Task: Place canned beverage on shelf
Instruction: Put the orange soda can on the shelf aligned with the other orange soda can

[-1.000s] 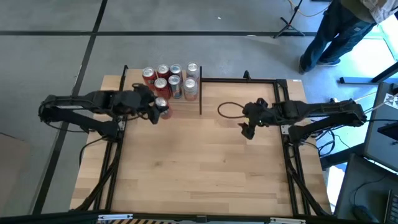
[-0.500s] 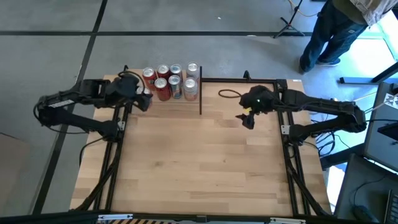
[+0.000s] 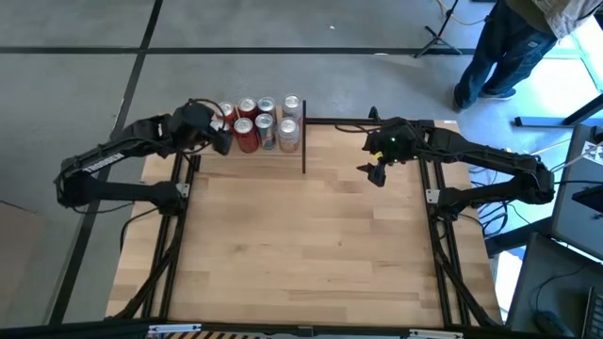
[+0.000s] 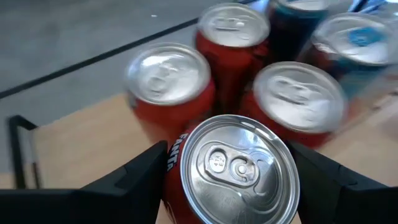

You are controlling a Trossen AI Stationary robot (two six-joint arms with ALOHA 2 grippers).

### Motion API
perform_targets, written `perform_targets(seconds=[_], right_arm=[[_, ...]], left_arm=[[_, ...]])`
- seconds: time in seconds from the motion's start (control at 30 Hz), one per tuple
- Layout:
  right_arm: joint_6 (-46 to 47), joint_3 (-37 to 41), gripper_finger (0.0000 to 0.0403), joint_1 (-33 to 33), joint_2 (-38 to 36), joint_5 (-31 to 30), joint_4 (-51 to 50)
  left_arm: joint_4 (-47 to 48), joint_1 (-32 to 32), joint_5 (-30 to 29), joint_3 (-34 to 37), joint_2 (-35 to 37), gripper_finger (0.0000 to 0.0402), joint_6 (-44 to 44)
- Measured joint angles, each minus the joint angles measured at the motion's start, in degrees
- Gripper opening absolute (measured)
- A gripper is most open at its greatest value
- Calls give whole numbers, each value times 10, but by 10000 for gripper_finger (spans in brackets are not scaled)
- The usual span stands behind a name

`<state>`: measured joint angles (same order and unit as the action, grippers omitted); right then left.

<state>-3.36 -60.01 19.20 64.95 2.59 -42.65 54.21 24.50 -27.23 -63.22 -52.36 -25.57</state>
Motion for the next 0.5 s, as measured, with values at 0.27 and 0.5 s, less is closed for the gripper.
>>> perform_targets(seconds=[0.27, 0.5], right_arm=[[29, 0, 310, 0, 0, 0, 0], [34, 0, 310, 0, 0, 0, 8]], left_arm=[[-21, 66, 37, 2, 0, 257, 22], [-24, 95, 74, 2, -9, 257, 23]])
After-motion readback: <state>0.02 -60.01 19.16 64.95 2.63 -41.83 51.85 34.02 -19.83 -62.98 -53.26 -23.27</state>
